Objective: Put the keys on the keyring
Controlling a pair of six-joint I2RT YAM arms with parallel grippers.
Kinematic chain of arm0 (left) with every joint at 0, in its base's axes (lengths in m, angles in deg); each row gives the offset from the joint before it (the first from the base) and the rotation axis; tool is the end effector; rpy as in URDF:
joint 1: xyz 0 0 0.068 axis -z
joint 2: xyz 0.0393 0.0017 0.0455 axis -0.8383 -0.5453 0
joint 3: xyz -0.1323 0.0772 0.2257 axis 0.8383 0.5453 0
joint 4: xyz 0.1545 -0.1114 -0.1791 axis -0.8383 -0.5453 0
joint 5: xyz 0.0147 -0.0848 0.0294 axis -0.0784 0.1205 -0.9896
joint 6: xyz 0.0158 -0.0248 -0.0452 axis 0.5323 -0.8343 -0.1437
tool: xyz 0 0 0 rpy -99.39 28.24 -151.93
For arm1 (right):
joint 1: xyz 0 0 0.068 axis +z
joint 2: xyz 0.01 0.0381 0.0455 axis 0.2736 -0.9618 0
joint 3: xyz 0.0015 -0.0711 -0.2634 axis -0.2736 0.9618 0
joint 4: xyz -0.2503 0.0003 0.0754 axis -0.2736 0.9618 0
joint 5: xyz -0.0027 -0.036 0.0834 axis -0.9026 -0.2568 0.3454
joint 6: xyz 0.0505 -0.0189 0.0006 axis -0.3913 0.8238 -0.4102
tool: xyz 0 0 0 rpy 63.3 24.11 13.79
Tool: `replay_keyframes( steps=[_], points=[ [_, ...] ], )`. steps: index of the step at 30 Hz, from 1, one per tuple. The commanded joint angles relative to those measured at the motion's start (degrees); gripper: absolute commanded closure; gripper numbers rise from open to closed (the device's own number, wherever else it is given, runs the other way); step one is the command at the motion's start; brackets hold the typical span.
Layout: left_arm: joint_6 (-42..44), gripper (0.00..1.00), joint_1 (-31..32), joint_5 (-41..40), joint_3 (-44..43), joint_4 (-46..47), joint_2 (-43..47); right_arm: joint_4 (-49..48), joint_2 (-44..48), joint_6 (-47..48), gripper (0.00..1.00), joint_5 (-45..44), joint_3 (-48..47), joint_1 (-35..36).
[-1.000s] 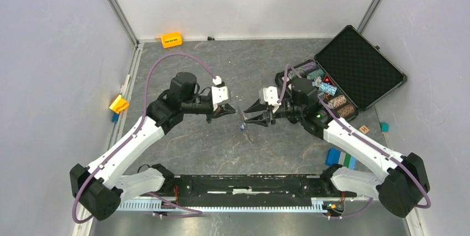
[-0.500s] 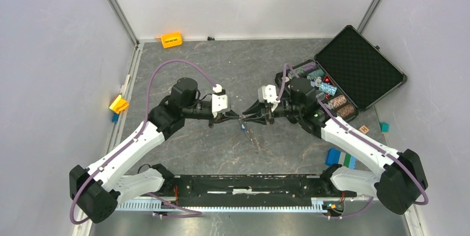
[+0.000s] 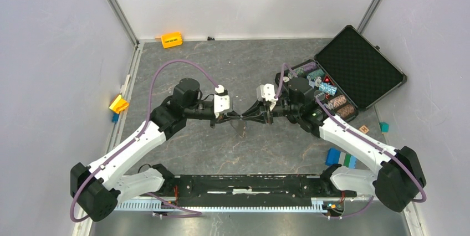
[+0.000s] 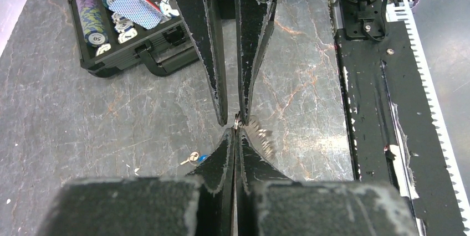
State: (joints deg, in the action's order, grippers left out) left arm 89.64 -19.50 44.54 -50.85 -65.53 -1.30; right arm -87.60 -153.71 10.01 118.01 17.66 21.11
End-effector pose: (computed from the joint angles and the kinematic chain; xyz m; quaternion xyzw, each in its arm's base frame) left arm 0.1675 -0.1601 0.3204 0.5956 0.5388 -0.3608 0.4742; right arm 0.1911 0.1799 0.2962 -0.5559 0.5119 0.4580 0.4682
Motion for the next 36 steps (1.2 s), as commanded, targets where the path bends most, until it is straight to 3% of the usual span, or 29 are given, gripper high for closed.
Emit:
replay_keyframes(
  steps=[1,12,22,36],
  points=[
    [0.78,0.98,0.61,-0.71,0.13,3.25,-0.01,-2.05,0.17,-0.57,0.79,-0.19,-0.6,-0.17],
    [-2.11,0.98,0.6,-4.26,4.09,9.71,2.6,-3.05,3.16,-1.31,0.76,2.67,0.47,-1.9],
    [-0.98,0.98,1.15,-6.78,4.9,10.22,3.35,-3.92,1.42,-1.92,0.75,2.13,0.96,-2.63],
    [2.47,0.98,4.12,-17.11,4.25,10.24,4.22,-2.2,0.53,0.88,0.75,0.25,1.43,-2.66]
  ],
)
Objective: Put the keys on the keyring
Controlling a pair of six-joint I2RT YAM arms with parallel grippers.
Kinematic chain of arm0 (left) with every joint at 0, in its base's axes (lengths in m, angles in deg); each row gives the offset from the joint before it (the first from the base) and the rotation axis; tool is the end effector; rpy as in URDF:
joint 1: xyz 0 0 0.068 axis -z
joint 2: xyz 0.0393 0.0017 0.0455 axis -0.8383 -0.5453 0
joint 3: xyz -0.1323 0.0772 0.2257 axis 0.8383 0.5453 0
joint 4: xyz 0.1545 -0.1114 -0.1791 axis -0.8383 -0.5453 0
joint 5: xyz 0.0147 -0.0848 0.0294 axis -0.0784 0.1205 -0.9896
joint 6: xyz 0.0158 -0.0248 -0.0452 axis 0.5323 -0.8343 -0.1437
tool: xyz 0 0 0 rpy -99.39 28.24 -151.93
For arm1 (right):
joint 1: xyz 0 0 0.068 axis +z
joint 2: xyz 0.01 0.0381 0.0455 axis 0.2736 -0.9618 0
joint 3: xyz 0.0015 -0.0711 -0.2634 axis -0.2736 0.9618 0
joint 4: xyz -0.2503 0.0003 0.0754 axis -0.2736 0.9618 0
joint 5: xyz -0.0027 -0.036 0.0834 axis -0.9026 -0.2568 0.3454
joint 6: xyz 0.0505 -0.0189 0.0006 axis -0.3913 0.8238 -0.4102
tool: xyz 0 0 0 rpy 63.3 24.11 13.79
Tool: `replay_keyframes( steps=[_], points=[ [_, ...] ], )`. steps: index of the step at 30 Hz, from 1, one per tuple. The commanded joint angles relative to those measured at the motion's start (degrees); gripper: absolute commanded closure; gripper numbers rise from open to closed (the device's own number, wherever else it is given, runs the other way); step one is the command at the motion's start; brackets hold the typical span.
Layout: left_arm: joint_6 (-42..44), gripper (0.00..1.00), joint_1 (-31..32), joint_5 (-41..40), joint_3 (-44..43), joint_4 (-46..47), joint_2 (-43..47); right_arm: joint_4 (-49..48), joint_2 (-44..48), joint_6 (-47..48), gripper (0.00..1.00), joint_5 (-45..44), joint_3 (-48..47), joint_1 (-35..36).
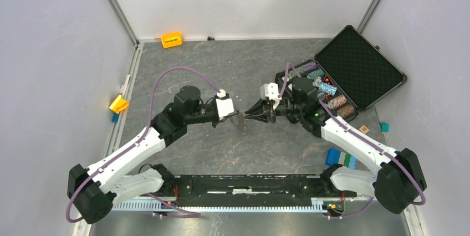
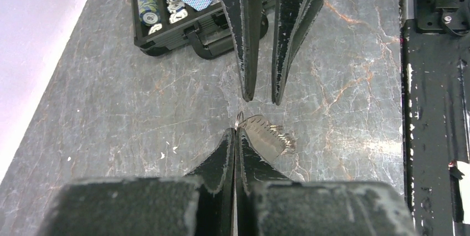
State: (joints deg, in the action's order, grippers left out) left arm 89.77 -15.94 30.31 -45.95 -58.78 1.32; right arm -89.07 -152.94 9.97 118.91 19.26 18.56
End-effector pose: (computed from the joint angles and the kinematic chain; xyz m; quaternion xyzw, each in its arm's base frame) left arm 0.1604 -0.1638 0.3095 0.5746 0.5613 -0.2769 0.5274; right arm 0.1954 0.1692 0.2924 -0.5475 0.5163 0.4518 0.4791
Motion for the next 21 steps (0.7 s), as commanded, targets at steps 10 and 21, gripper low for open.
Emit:
replay_keyframes(
  steps=[10,21],
  points=[
    [1.46,0.98,0.73,0.45,-0.58,3.0,1.03,2.36,-2.88,1.49,0.75,-0.39,-4.03,-0.07],
    [2.2,0.98,1.09,1.76,-0.69,1.35,0.51,2.99,-3.54,2.03,0.74,-0.8,-5.11,0.02]
  ],
)
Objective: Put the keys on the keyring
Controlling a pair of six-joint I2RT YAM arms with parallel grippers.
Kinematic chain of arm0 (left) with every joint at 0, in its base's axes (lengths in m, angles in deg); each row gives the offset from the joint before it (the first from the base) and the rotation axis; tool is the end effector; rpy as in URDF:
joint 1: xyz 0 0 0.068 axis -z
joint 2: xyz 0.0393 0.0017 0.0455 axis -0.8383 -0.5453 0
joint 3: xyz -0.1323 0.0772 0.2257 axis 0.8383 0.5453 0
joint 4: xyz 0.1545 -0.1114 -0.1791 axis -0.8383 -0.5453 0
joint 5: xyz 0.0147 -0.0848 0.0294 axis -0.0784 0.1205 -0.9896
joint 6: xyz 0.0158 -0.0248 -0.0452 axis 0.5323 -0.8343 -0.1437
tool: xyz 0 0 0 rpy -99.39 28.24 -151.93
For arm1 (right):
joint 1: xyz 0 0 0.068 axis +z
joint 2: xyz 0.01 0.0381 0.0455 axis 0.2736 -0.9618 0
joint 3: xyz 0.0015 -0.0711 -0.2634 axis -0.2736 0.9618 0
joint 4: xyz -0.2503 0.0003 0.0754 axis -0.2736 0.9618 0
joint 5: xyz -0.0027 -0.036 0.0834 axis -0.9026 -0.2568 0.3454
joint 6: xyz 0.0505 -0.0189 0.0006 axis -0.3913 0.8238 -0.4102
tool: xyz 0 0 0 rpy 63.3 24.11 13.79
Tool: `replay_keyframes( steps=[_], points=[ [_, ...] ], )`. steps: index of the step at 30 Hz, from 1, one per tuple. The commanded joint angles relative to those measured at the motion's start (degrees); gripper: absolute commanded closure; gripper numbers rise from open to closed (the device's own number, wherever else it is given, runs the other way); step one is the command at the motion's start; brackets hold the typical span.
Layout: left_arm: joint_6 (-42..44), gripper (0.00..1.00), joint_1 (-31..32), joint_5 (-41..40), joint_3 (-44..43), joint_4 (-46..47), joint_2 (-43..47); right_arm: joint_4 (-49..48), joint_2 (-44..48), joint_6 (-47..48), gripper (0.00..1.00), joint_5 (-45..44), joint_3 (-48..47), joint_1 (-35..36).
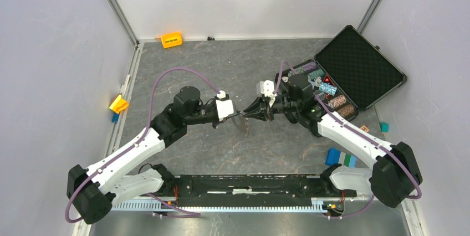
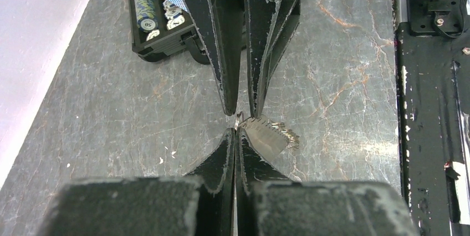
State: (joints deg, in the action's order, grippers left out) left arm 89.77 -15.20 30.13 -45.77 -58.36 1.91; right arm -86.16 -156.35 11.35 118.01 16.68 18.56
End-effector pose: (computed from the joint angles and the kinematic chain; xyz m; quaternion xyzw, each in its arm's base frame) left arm 0.1570 -0.1646 0.3112 0.5767 0.5541 -0.2787 0.5317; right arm 0.2061 0.1762 0.2885 -0.5478 0.5351 0.4460 0.4633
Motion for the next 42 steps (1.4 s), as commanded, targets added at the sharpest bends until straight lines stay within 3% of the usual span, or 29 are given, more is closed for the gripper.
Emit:
replay_keyframes(
  steps=[1,18,29,34,37,39,42],
  points=[
    [2.15,0.98,0.34,1.98,-0.96,0.94,-0.17,0.13,-0.27,0.52,0.74,0.33,-2.62,0.08],
    [1.71,0.98,0.61,1.98,-1.31,0.96,-0.99,-1.01,-1.5,-0.69,0.81,0.39,-2.72,1.12],
    [1.48,0.98,0.63,2.29,-0.89,1.07,-1.46,-3.77,-2.16,-3.74,1.0,0.21,-2.45,1.15],
    [0.6,0.98,0.6,1.86,-0.43,1.88,-0.41,-3.84,-0.57,-2.08,1.0,-1.08,-1.2,1.04],
    [1.22,0.86,0.43,1.03,-1.16,0.48,0.32,-3.68,1.09,-1.16,1.0,-1.37,-0.25,0.87],
    [1.92,0.72,0.18,1.12,-1.86,-1.38,0.63,-4.1,2.07,-1.27,1.0,-1.37,0.39,0.48],
    [2.76,0.43,-0.25,1.51,-2.79,-3.92,1.38,-5.03,3.34,-1.87,1.0,-0.41,1.38,-0.24]
  ],
)
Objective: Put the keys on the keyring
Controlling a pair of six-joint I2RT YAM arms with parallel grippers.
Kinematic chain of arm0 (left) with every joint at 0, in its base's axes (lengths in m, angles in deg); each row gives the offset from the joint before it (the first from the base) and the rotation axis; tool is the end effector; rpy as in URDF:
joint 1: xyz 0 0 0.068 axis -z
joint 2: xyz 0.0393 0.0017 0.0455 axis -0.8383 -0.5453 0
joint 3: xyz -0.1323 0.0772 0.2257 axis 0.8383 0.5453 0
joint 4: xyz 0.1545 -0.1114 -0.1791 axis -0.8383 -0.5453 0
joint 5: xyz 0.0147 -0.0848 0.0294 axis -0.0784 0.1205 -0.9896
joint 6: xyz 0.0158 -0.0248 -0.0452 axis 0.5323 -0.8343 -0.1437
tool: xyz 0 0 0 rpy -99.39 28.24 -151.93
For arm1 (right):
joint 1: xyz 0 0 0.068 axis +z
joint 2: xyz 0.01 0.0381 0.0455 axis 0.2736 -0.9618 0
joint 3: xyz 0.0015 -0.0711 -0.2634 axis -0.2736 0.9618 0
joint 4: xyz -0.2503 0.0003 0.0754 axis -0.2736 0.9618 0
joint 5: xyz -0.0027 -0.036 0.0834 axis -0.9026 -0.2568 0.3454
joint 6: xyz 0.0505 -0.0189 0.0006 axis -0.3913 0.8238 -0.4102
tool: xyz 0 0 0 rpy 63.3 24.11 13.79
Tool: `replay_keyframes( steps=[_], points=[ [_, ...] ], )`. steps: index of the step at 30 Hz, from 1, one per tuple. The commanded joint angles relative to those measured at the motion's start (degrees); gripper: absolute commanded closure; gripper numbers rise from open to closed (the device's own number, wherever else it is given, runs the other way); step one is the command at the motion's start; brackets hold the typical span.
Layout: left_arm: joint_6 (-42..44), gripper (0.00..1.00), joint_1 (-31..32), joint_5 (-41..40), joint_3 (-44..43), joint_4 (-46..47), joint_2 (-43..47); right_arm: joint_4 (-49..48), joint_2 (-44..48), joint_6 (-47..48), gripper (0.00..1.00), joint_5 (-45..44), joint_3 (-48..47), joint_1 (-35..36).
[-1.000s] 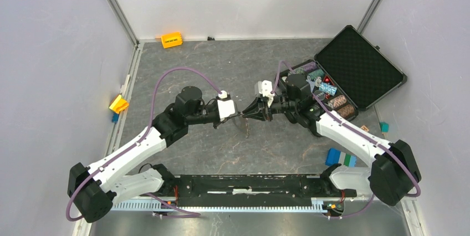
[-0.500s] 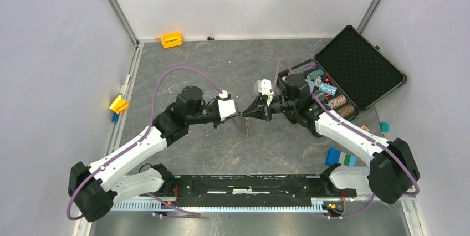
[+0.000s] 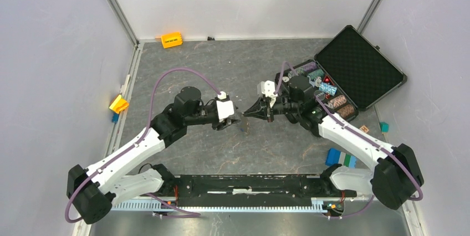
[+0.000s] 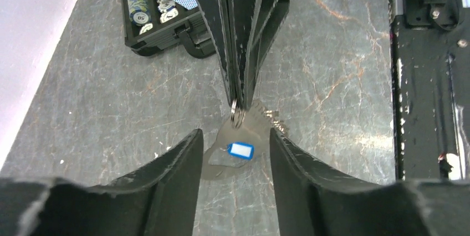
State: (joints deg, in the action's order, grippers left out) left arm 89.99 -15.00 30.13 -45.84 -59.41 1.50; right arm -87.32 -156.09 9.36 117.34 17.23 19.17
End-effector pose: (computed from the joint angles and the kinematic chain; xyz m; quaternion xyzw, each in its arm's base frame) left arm 0.1570 -0.1656 0.3084 0.5805 0.5590 -0.2793 0.5221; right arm 0.2039 0.1778 0.2881 -0.5402 0.5400 0.4516 0.4611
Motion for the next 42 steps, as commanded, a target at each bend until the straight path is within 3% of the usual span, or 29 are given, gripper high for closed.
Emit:
replay_keyframes(
  steps=[1,3,7,16,20,27,32,37,42],
  points=[
    [2.52,0.37,-0.68,1.61,-2.69,-3.12,2.19,-4.47,3.55,-0.29,1.0,0.8,1.24,-1.15],
    [2.71,0.3,-1.3,1.95,-2.41,-3.52,3.31,-5.95,4.52,-1.45,1.0,1.51,2.32,-1.62],
    [3.27,0.29,-2.21,3.61,-2.47,-4.83,3.49,-8.26,5.46,-3.56,1.0,3.27,3.77,-2.65],
    [4.56,0.56,-2.4,17.97,-6.41,-9.07,-1.93,-24.18,4.83,-18.09,1.0,8.72,7.62,-4.57],
    [5.07,0.58,-2.4,18.33,-8.37,-9.17,-4.76,-26.76,4.49,-20.08,1.0,10.16,8.52,-4.55],
    [6.2,0.59,-2.4,15.93,-9.13,-7.82,-6.4,-25.69,4.51,-18.99,1.0,10.78,8.53,-4.55],
    [6.94,0.62,-2.4,17.99,-10.93,-9.33,-7.91,-18.13,4.84,-12.02,1.0,8.68,7.21,-4.58],
    [7.26,0.62,-2.4,20.22,-12.87,-10.55,-9.92,-17.23,5.39,-10.81,1.0,7.99,7.55,-4.55],
    [8.37,0.74,-2.4,20.63,-14.37,-12.3,-11.2,-16.7,6.18,-10.29,1.0,7.06,7.99,-4.56]
  ],
)
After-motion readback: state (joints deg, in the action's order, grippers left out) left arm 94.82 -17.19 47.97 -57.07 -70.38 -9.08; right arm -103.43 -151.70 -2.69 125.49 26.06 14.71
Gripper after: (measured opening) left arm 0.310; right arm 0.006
